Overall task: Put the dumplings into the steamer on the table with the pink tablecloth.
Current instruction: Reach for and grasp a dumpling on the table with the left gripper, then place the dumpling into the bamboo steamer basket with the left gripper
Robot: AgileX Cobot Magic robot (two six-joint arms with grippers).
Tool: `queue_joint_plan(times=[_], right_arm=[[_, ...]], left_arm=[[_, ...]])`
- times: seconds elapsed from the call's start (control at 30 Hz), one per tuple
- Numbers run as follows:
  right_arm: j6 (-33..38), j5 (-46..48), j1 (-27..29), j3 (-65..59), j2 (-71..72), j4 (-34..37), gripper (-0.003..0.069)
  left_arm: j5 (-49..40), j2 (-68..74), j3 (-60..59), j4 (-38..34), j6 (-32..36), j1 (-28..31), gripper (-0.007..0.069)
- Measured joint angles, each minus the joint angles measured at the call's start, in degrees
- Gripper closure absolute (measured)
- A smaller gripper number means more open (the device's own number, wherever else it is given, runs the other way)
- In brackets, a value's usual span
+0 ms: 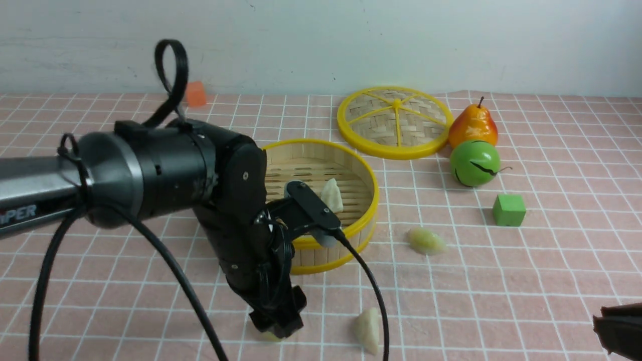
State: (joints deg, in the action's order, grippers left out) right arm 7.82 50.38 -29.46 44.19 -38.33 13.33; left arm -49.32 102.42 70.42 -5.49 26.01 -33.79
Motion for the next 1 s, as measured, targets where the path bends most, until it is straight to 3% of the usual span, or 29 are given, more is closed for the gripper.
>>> queue_joint_plan(times=[0.27,0.37,0.47,0.5,0.83,1.0], right_arm=[[0.0,1.6,0.0,0.0,0.0,0.1,0.0583],[0.0,1.6,0.0,0.0,0.0,0.0,0.0583],[0.0,1.4,0.0,0.0,0.0,0.0,0.0582],[0.0,1.1,0.0,0.0,0.0,0.0,0.0582],[0.0,-0.4,0.0,0.0,0.0,-0.1,0.0574],[-0.6,-0.4,0.0,0.0,0.0,0.5,0.0574]], left_arm=[[2.5,6.3,-0.1,-0.2,0.9,0.0,0.0125],[2.5,6.8,-0.1,-0.2,-1.2,0.0,0.0216],[0.7,6.8,2.2,0.0,-5.0,0.0,0.0442],[-0.2,6.8,3.0,0.1,-5.7,0.0,0.0462],[-10.6,4.9,26.5,1.0,-20.8,1.4,0.0442],[-11.0,8.7,37.1,2.4,-29.2,7.8,0.0442]])
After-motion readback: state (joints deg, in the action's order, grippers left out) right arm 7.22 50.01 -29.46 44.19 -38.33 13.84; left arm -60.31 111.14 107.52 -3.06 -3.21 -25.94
